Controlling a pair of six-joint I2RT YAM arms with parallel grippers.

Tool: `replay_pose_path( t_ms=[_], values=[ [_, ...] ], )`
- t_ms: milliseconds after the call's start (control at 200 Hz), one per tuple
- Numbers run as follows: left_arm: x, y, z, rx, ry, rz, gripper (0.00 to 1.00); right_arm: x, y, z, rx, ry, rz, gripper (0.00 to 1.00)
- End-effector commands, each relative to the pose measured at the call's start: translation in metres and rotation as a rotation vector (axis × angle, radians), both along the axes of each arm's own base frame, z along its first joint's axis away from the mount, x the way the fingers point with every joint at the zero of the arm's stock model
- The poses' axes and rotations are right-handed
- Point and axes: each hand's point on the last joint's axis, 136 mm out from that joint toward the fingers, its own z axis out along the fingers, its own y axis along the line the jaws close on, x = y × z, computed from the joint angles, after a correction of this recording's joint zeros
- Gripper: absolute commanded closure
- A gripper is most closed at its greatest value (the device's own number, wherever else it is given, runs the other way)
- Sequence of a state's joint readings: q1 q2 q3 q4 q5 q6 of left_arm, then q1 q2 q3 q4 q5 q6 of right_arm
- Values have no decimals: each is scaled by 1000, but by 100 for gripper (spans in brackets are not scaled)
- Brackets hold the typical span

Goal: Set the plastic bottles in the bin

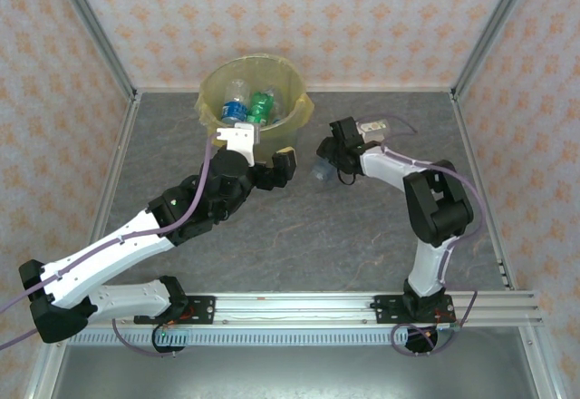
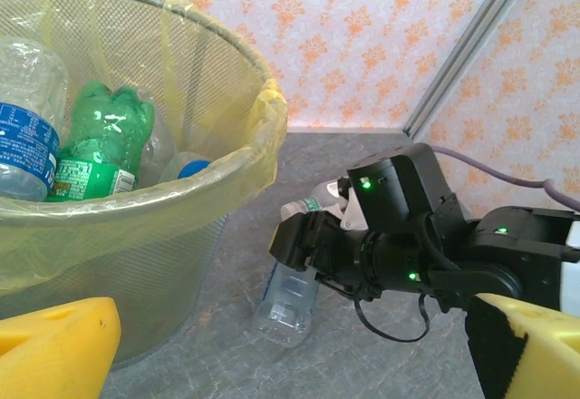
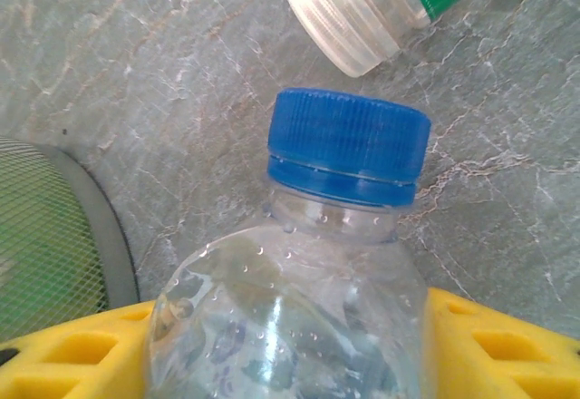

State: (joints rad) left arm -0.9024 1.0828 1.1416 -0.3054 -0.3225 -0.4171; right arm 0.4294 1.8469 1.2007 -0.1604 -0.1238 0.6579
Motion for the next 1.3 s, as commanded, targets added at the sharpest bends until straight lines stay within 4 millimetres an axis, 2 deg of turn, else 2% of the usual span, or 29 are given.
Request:
replay_pose_path(
  t_ms=[0, 100, 205, 601, 791, 921, 1081, 1291],
  values=[
    [0, 11, 2, 6, -13, 35, 1, 0, -7, 29, 1, -76, -34, 41],
    [-1, 16, 6, -6, -24, 51, 1, -2, -14, 48, -6, -117, -50, 40],
    [-2, 22, 11, -16, -40, 71, 1, -5, -22, 79, -5, -188, -72, 40],
    [-12, 71, 40, -145, -150, 236, 1, -29, -66, 223, -17, -528, -187, 41],
    [-19, 91, 49, -191, -185, 295, 1, -42, -73, 282, 23, -667, -195, 41],
    [-23, 101, 52, -221, -199, 328, 1, -45, -70, 317, 66, -739, -175, 41],
    [-25, 108, 53, -231, -206, 347, 1, -44, -56, 352, 132, -815, -122, 43],
    [-27, 112, 55, -227, -209, 360, 1, -29, -16, 379, 143, -853, -39, 44]
  ],
)
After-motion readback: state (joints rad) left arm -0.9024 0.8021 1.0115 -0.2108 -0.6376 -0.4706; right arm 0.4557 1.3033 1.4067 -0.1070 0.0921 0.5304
